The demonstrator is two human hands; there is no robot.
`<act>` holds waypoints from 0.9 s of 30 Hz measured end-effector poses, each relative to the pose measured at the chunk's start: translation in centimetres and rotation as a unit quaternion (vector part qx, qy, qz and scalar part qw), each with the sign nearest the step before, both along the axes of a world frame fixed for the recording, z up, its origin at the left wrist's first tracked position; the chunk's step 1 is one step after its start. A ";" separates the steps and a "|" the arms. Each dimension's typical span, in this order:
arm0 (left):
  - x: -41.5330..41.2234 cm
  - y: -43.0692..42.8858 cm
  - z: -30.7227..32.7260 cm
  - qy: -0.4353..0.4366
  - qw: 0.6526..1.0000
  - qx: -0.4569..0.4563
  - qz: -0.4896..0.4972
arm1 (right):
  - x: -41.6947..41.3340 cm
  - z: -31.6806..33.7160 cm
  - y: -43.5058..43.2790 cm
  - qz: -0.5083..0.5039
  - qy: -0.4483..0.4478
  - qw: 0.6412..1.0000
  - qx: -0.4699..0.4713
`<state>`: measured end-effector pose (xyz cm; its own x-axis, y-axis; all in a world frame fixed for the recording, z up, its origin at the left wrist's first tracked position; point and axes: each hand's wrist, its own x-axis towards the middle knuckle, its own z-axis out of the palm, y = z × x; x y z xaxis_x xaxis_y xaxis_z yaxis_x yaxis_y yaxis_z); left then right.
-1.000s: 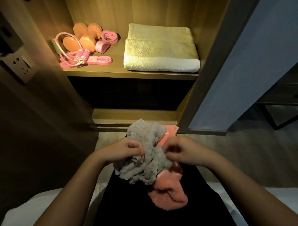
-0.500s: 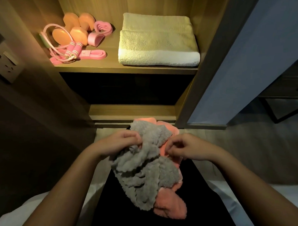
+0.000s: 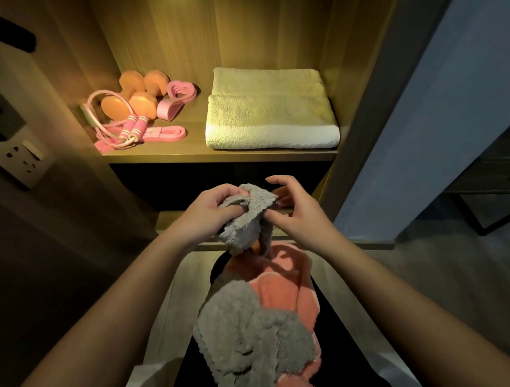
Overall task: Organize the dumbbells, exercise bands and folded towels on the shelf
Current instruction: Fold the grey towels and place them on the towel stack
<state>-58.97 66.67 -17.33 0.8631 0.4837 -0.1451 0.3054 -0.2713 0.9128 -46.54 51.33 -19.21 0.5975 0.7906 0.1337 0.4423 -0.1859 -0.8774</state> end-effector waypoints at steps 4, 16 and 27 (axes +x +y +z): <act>2.3 0.4 0.7 -0.015 1.000 0.006 0.017 | 1.6 1.0 1.3 -0.016 -0.084 0.995 0.044; 6.0 3.4 4.3 0.002 0.992 0.122 -0.034 | 7.0 2.0 2.4 -0.006 -0.015 1.000 -0.015; 7.2 10.8 5.2 0.099 0.959 0.265 -0.025 | 12.8 5.1 2.3 -0.123 0.105 0.987 0.015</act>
<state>-51.72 77.44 -12.09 0.8680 0.4937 -0.0532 0.4328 -0.6995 0.5687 -33.69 53.59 -14.07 0.7876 0.6161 0.0081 0.1955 -0.2373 -0.9516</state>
